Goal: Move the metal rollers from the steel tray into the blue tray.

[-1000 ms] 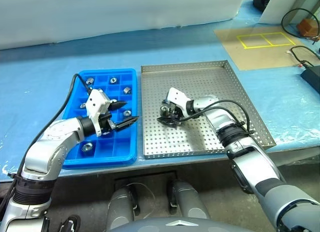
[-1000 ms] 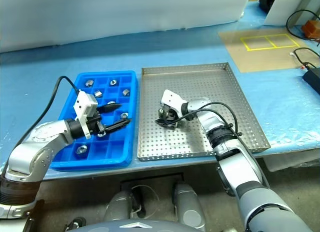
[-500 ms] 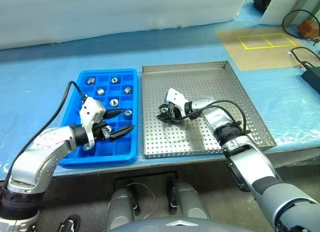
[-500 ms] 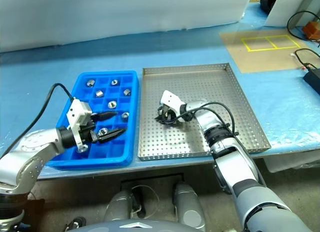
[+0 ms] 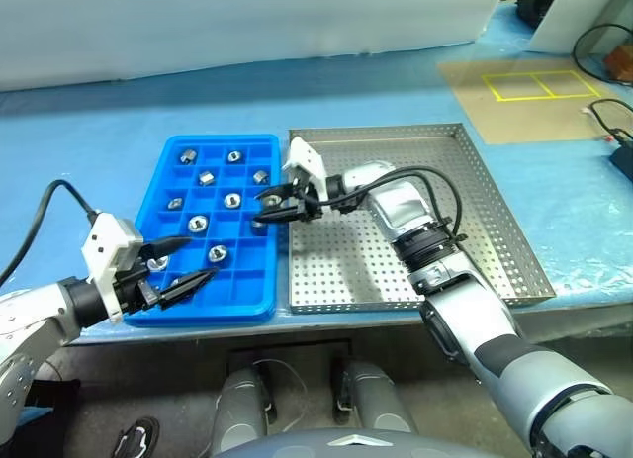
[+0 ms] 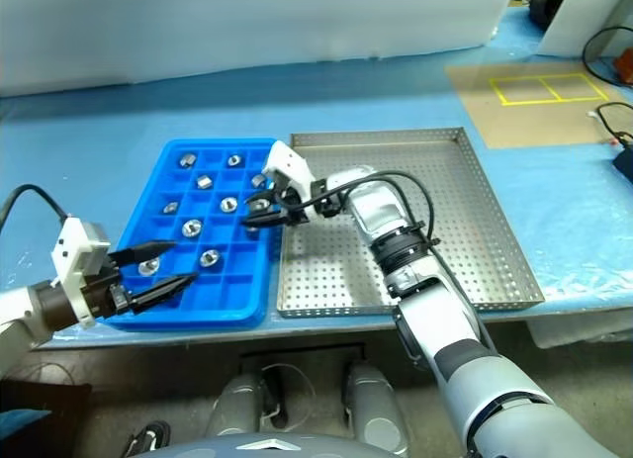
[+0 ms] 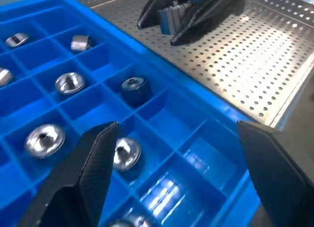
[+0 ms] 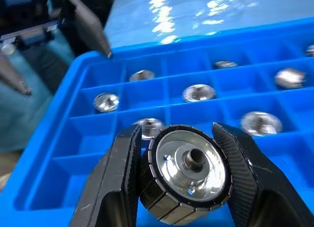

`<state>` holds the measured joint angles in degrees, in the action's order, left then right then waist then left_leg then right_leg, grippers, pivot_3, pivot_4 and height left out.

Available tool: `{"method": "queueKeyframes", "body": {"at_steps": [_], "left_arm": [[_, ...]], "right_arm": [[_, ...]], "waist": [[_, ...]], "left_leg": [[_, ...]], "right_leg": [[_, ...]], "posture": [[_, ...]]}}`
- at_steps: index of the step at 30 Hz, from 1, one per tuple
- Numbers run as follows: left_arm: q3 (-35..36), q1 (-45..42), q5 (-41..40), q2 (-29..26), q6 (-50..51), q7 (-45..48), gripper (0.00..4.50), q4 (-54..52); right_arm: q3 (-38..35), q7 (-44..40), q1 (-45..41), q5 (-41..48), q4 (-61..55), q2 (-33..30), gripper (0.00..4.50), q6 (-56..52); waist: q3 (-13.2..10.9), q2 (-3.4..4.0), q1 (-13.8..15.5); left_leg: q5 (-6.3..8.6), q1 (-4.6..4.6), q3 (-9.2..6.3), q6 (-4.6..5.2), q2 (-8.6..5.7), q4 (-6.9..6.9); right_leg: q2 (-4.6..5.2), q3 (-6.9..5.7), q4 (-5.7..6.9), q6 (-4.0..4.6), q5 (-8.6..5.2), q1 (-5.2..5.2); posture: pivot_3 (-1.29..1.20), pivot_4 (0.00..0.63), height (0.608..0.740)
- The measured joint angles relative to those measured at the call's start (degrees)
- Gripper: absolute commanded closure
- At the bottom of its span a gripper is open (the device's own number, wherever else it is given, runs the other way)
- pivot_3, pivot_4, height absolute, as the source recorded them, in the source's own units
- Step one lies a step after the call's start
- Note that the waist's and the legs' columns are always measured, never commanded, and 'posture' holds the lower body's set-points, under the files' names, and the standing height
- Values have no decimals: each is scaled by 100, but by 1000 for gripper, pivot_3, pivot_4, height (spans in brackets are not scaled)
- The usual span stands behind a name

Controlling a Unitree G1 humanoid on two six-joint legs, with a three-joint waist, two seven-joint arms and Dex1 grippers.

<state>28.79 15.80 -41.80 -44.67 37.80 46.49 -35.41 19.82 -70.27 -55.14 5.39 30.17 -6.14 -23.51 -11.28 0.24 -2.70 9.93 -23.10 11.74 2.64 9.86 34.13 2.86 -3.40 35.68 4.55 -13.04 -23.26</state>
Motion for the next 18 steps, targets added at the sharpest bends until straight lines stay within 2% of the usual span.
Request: {"method": "queueKeyframes", "body": {"at_steps": [5, 10, 18], "left_arm": [[131, 432, -125, 234, 42, -314, 455, -464], [134, 793, -232, 414, 67, -563, 455, -860], [158, 1027, -337, 516, 72, -779, 455, -989]], "right_arm": [[645, -457, 300, -74, -403, -154, 2648, -367], [823, -826, 148, -65, -578, -264, 2648, -717], [1018, -1127, 147, 87, -761, -185, 2648, -1432]], "waist": [[-3, -1, 220], [-3, -3, 251], [-2, -3, 262]], "left_leg": [[0, 3, 0, -2, -2, -1], [-7, 27, -1, -14, 1, -7], [-10, 37, -1, -21, -1, -21]], "right_leg": [[1, 4, 3, -1, 0, 2], [0, 6, 10, -35, -19, 11], [-1, 10, 7, -36, -20, 13]], "posture": [[-184, 150, 740], [-154, 150, 740], [-138, 150, 740]]}}
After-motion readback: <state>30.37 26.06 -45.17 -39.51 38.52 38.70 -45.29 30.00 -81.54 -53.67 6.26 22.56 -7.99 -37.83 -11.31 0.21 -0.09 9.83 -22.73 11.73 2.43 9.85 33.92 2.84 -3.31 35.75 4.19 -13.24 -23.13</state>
